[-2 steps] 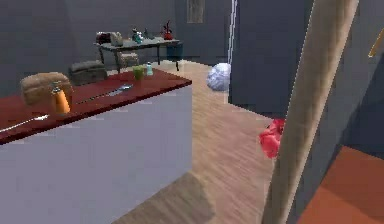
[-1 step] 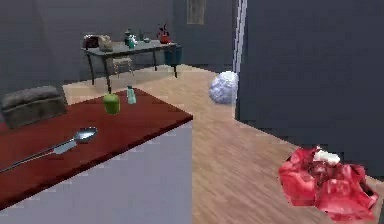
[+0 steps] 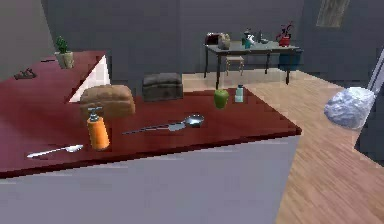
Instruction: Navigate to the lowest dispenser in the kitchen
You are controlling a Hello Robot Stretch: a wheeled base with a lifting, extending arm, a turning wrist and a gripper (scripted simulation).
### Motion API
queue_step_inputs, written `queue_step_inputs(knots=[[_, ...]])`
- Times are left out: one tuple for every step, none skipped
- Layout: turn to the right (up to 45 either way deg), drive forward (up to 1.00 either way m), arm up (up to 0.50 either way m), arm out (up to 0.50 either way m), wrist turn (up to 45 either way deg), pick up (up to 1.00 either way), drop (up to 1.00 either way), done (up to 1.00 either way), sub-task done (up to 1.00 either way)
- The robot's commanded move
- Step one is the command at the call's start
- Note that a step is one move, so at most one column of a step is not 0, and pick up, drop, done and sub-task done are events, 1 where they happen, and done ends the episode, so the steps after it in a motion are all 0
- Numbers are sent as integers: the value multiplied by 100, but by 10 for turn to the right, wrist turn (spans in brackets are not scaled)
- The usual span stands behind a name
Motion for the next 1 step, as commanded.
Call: queue_step_inputs(knots=[[0,15,0,0,0,0,0,0,0]])
